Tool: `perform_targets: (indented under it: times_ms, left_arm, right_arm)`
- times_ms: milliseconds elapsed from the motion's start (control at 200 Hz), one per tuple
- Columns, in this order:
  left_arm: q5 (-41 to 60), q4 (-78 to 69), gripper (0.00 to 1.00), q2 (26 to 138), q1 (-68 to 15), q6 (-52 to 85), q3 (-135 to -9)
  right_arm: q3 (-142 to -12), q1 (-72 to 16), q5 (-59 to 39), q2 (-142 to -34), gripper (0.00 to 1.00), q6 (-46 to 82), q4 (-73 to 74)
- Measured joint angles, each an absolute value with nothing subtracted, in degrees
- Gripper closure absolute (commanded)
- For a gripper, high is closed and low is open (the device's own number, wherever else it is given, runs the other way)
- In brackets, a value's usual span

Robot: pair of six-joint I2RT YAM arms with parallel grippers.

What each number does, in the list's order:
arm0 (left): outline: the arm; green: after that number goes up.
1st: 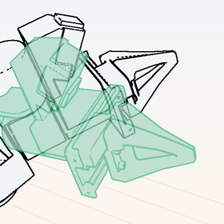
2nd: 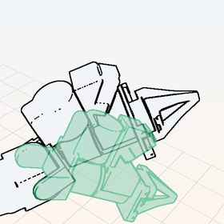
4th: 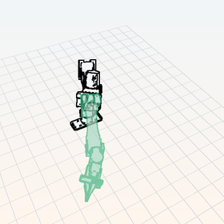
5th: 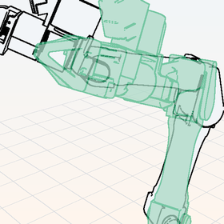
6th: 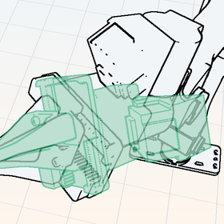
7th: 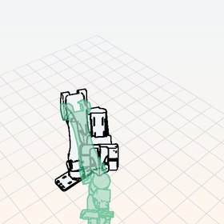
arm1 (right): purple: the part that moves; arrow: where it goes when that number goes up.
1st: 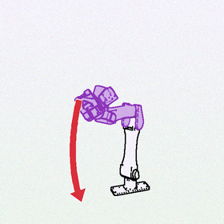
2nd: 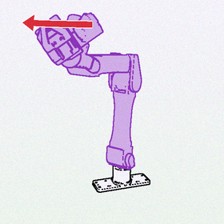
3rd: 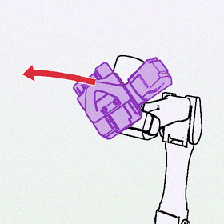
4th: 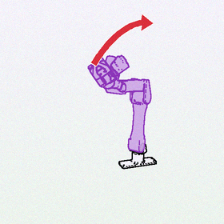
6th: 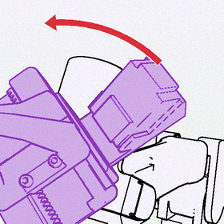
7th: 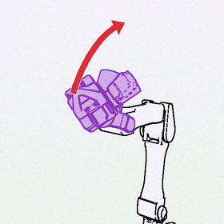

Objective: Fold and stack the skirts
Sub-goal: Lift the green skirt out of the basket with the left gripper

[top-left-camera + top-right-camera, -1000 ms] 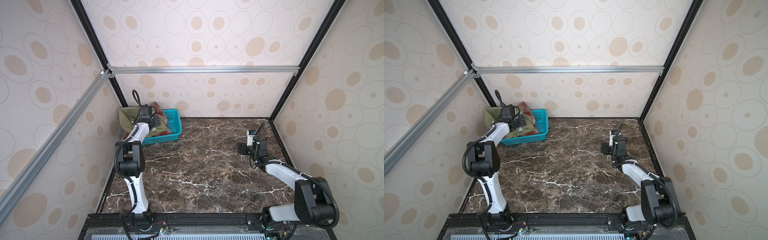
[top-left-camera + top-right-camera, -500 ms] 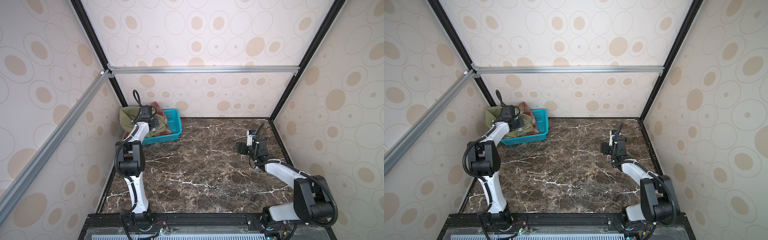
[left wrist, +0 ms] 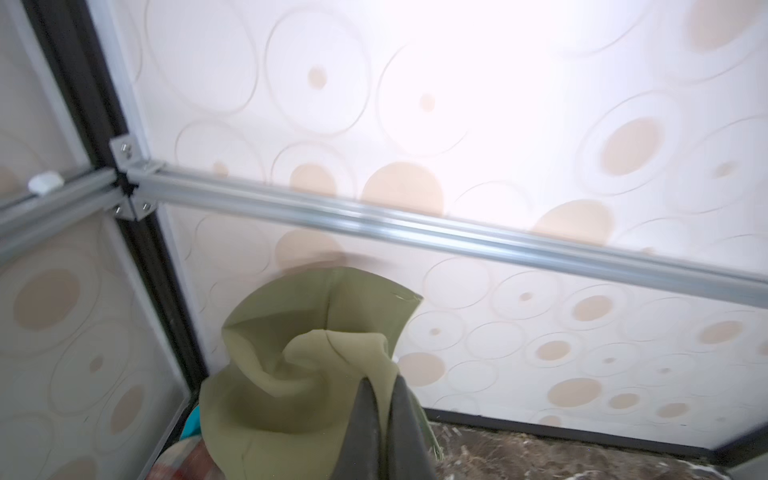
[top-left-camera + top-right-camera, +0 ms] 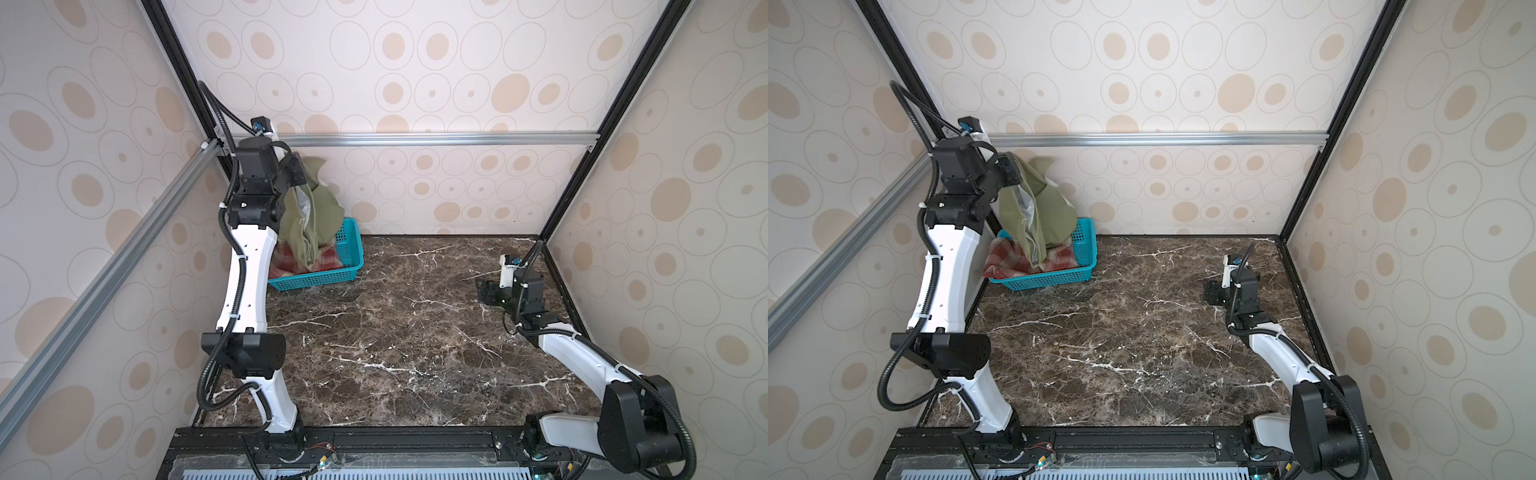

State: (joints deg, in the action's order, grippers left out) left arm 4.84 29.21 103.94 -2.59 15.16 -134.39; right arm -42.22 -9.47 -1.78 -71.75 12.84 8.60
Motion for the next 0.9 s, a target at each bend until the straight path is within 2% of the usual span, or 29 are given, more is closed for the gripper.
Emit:
perform_targets:
  times_ms: [345,585,900]
  left_arm:
    - [19.94,22.68,1.0,94.65,-8.21,21.19,-131.52]
    - [29.1,16.97,1.0,93.95,-20.36,25.74,-129.51]
    - [32.34,7.22,1.0,95.98,-30.44,31.64,-116.18]
  right_arm:
    - [-42.22,-9.72,-2.48,-66.7,0.26,13.5,6.42]
    - [-42.22,-10.09,-3.07,-63.57,0.26,14.74,4.19]
    - [-41.74,-10.17,-1.23,-54.76,0.24,15.29,-1.37]
